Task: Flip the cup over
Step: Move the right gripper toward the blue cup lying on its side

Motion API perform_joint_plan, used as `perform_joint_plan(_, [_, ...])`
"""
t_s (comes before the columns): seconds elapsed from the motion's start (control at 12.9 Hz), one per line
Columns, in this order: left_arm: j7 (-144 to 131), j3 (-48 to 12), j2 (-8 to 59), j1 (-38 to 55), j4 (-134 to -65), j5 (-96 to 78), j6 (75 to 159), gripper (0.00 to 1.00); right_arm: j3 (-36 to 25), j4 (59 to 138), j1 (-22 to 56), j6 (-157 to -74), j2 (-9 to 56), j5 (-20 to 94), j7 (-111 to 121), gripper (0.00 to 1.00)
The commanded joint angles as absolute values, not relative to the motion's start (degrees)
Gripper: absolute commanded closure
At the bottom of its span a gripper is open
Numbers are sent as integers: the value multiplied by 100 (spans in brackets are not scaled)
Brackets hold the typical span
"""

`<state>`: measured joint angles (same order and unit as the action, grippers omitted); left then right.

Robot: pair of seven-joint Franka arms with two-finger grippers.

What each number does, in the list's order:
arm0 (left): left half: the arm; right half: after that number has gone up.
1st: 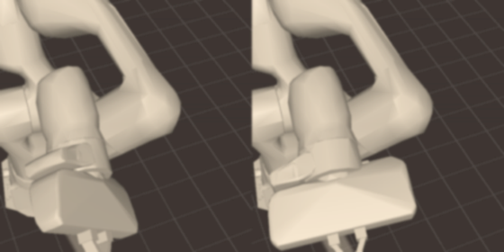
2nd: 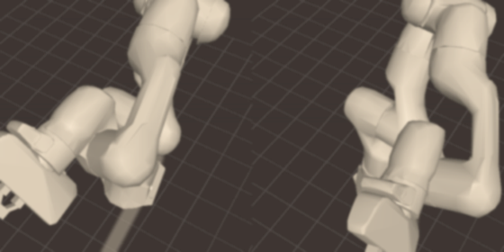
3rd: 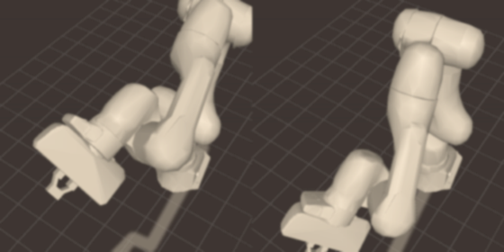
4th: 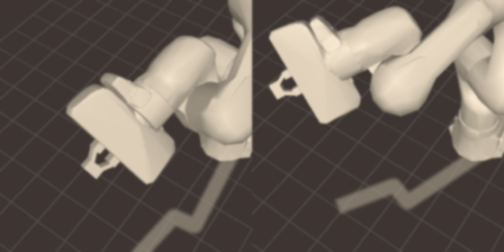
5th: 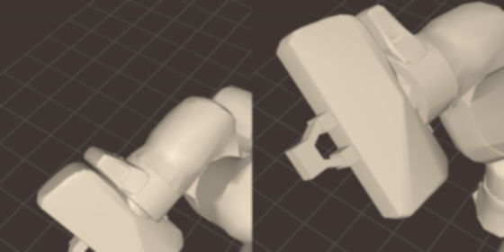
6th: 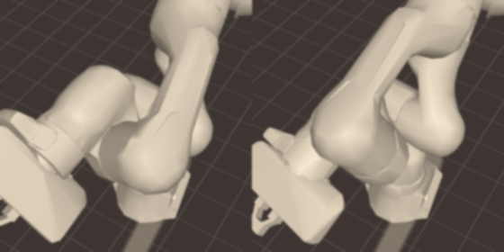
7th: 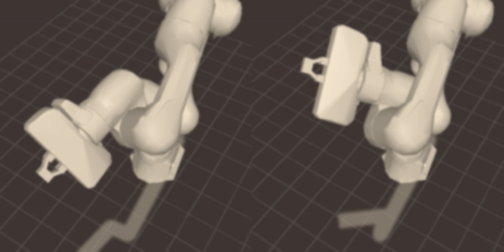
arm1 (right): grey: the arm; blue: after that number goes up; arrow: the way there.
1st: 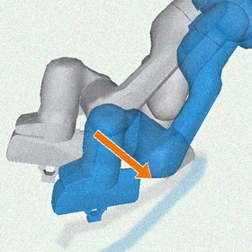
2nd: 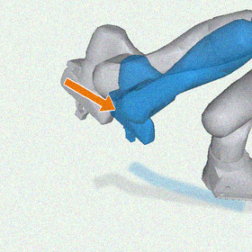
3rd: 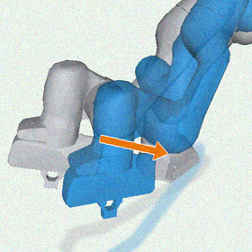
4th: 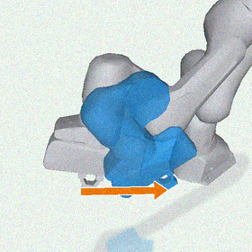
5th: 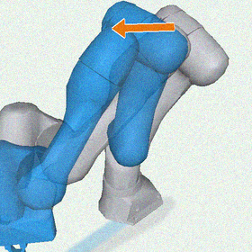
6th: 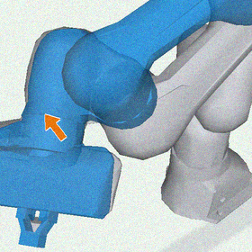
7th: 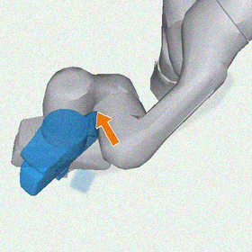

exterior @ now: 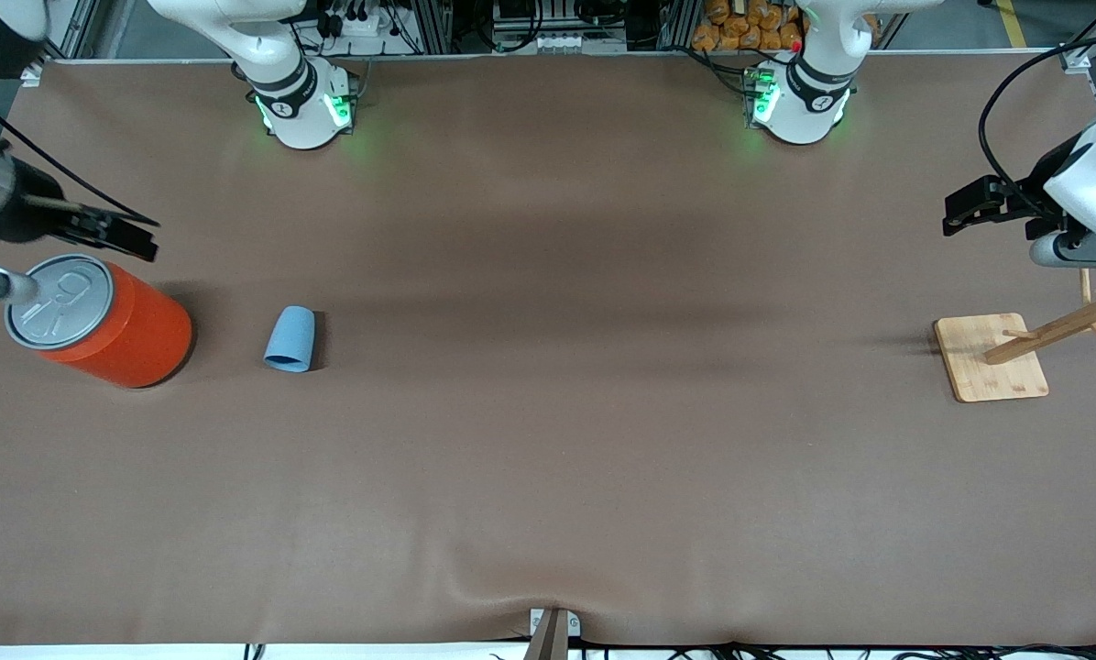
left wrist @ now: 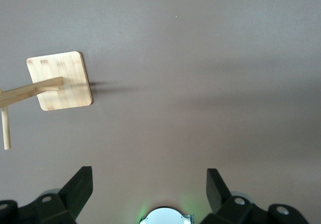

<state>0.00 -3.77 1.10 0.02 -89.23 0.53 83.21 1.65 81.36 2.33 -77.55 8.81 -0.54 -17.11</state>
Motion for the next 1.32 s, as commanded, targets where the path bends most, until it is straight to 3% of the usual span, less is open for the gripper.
perform_joint_plan(0.0, [-44, -396, 141, -26, -8868, 35, 8341, 0, 158, 8190, 281, -7725, 1221, -132, -1714, 0])
perform_joint_plan(0.31, [-44, -396, 141, -26, -8868, 26, 8341, 0, 167, 8498, 465, -7944, 1415, -79, -1775, 0])
perform_joint_plan(0.7, [-44, -396, 141, -26, -8868, 35, 8341, 0, 167, 9762, 623, -9244, 1213, 448, -1767, 0])
perform_joint_plan(0.93, [-44, -396, 141, -26, -8877, 35, 8341, 0, 167, 11026, 694, -10577, 854, 448, -1749, 0])
perform_joint_plan(1.24, [-44, -396, 141, -26, -8877, 44, 8341, 0, 158, 12048, 703, -12100, 905, 378, -1618, 0])
